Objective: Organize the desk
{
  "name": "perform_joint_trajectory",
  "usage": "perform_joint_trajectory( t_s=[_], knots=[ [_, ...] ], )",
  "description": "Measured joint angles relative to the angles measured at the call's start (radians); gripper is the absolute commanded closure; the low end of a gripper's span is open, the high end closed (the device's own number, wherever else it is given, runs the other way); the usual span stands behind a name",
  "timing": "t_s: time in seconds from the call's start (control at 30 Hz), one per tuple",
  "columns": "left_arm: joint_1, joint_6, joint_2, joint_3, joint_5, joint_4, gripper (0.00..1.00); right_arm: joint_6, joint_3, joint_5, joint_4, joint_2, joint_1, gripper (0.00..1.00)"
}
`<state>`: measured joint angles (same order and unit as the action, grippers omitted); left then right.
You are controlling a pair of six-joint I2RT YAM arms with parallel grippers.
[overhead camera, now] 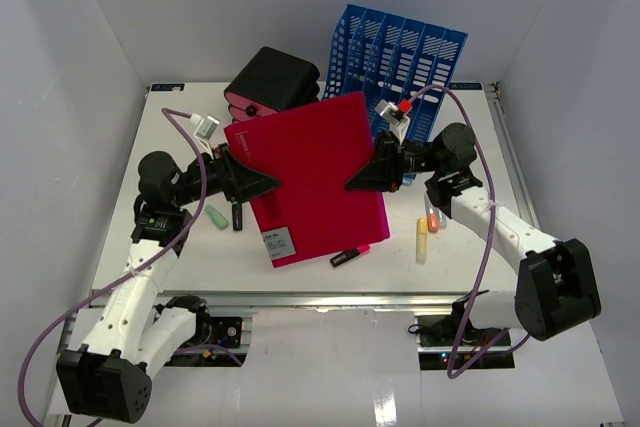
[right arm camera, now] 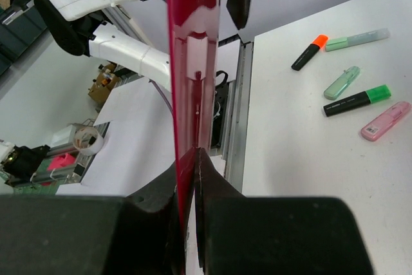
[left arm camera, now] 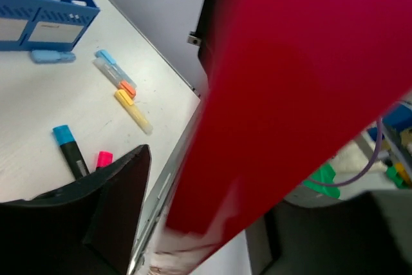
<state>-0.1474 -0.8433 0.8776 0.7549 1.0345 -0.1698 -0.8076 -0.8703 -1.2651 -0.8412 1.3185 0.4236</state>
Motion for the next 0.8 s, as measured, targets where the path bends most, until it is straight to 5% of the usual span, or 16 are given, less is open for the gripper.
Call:
perform_joint_trajectory(
  t_s=[0.27,0.4,0.43,0.47,0.5,0.57,0.6,0.8],
  knots=[
    [-0.093,0.011,0.018,0.021,-0.003,-0.069,0.98,0.022,0.001,0.002,0.039,-0.006,-0.004,0.92],
    [-0.098,0.02,0.016,0.022,-0.016,-0.07,1.0,0.042,0.001,0.004,0.071,-0.022,-0.003,0.86],
    [-0.099,0.021,0.012,0.021,-0.02,-0.07,1.0,0.051,0.001,0.006,0.082,-0.026,-0.003,0.76],
    [-0.1,0.021,0.007,0.02,-0.024,-0.068,1.0,0.061,0.001,0.008,0.093,-0.03,-0.003,0.48],
    [-0.1,0.021,0.0,0.019,-0.028,-0.065,1.0,0.074,0.001,0.01,0.106,-0.033,-0.003,0.32],
    [-0.104,0.025,-0.017,0.019,-0.041,-0.058,1.0,0.107,0.001,0.014,0.132,-0.039,-0.005,0.07],
    [-0.105,0.033,-0.027,0.019,-0.053,-0.05,1.0,0.124,0.001,0.016,0.147,-0.043,-0.008,0.02],
    [-0.105,0.114,-0.061,0.051,-0.137,0.05,1.0,0.191,0.001,0.011,0.214,-0.066,-0.117,0.1]
  ],
)
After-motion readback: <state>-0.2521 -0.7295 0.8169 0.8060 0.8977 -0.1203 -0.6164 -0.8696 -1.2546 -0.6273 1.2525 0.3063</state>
